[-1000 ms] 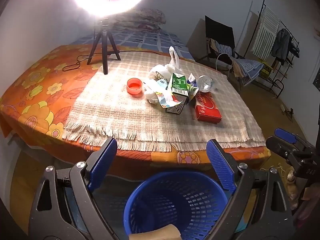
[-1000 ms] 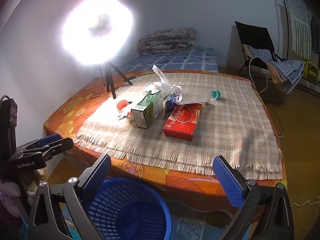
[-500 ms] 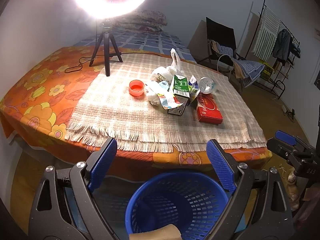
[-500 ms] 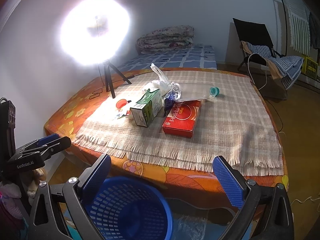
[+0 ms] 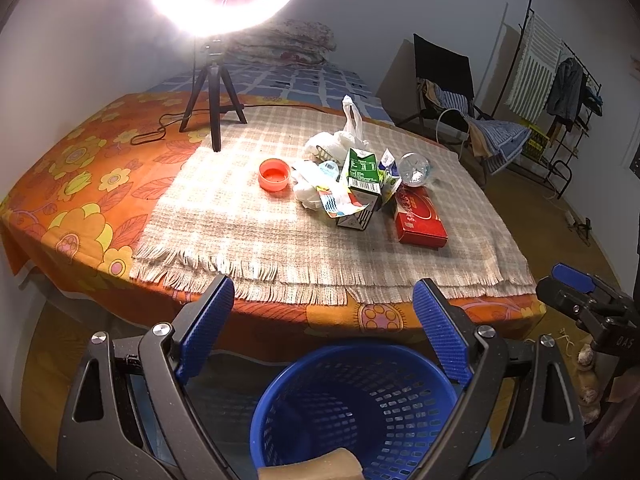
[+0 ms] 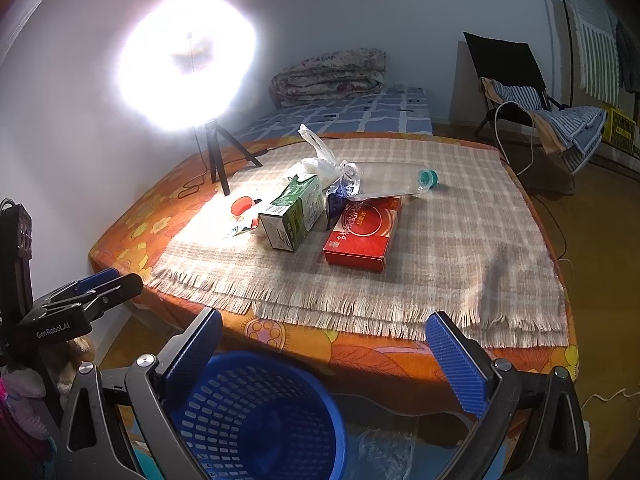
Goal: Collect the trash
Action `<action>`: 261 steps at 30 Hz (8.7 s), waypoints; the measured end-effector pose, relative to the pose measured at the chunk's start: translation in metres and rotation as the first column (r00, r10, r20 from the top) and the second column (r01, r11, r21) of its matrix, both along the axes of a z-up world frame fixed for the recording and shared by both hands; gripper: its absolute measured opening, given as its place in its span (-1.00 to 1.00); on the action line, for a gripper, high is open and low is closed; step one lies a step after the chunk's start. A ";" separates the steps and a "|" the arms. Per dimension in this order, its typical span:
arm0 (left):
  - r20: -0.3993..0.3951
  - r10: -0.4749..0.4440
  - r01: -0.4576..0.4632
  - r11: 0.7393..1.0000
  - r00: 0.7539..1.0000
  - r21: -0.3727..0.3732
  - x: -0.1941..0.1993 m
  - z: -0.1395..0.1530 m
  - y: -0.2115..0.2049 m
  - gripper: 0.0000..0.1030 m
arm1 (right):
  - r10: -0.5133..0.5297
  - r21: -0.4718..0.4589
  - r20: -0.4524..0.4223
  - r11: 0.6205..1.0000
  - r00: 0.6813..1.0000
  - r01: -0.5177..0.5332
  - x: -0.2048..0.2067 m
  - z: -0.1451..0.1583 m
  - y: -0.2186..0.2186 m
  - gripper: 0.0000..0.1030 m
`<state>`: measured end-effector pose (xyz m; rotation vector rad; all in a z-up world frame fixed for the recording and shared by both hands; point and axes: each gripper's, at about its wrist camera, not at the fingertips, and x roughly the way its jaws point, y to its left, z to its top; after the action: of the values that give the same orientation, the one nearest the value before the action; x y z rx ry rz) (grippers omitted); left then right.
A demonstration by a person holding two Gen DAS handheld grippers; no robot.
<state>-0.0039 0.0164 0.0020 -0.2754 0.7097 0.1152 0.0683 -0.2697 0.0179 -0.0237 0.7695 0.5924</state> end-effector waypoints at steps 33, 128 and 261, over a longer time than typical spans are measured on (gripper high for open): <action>0.001 0.002 -0.002 1.000 1.000 0.004 0.000 -0.002 -0.004 0.80 | -0.002 -0.028 -0.069 1.000 0.998 0.000 0.007 -0.010 0.001 1.00; -0.310 0.088 -0.146 0.975 0.947 -0.169 0.257 -0.074 0.121 -0.03 | -0.160 0.363 -0.600 0.819 0.784 0.445 0.346 -0.101 0.012 0.30; -0.304 -0.141 0.107 0.986 0.942 -0.127 0.050 -0.074 -0.009 0.23 | 0.100 -0.025 -0.154 0.994 0.983 -0.105 0.022 -0.057 0.038 0.66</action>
<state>0.0459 0.0075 -0.0718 -0.3198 1.0484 -0.0017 0.0901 -0.2314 -0.0388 -0.0487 0.9311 0.6848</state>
